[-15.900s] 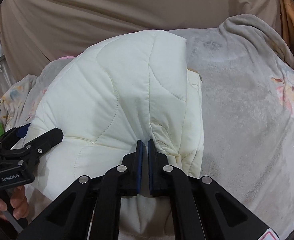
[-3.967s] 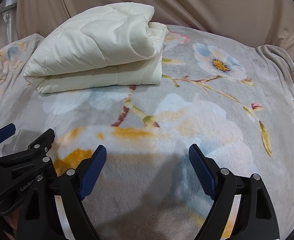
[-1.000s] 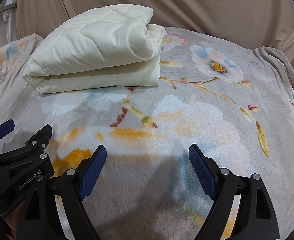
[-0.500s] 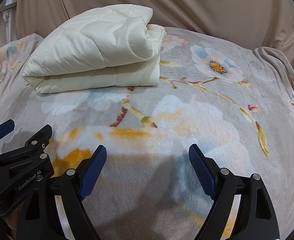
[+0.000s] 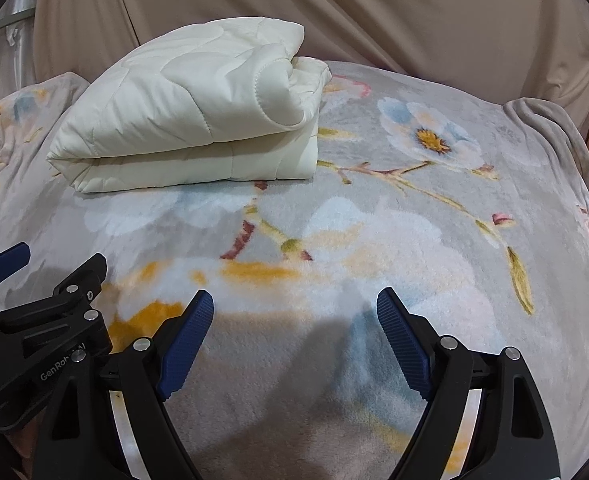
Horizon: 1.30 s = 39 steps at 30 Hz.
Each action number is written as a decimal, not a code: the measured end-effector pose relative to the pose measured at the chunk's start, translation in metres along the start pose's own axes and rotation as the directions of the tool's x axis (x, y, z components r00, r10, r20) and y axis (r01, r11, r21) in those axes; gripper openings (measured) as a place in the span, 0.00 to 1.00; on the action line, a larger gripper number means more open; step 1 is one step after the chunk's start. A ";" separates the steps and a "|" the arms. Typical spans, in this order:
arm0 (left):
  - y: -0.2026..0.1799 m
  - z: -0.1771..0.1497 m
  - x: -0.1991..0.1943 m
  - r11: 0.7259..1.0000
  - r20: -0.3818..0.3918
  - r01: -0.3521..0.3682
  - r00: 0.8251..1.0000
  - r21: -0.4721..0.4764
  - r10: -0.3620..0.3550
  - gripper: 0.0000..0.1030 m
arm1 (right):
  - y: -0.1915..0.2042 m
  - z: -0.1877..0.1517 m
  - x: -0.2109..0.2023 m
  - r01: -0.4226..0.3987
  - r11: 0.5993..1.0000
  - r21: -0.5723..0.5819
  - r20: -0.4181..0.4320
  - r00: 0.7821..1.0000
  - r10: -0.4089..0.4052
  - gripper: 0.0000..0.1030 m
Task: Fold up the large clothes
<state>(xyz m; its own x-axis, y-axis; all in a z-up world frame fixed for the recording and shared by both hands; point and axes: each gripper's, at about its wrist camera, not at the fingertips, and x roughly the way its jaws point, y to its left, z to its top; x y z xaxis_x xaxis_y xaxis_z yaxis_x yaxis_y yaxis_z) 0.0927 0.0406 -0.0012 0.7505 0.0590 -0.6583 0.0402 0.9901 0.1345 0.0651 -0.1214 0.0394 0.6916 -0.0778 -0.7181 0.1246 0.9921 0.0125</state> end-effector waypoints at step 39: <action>0.013 0.023 -0.022 1.000 0.017 0.022 1.000 -0.011 -0.022 0.84 | 0.006 0.024 -0.021 0.004 1.000 -0.015 0.029 1.000 -0.004 0.80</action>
<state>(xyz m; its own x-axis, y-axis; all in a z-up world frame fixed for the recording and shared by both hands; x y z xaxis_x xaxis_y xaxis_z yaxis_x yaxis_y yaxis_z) 0.0918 0.0489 0.0321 0.7606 0.0350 -0.6482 0.0494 0.9925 0.1116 0.0681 -0.1156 0.0715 0.7115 -0.0846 -0.6976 0.1171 0.9931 -0.0010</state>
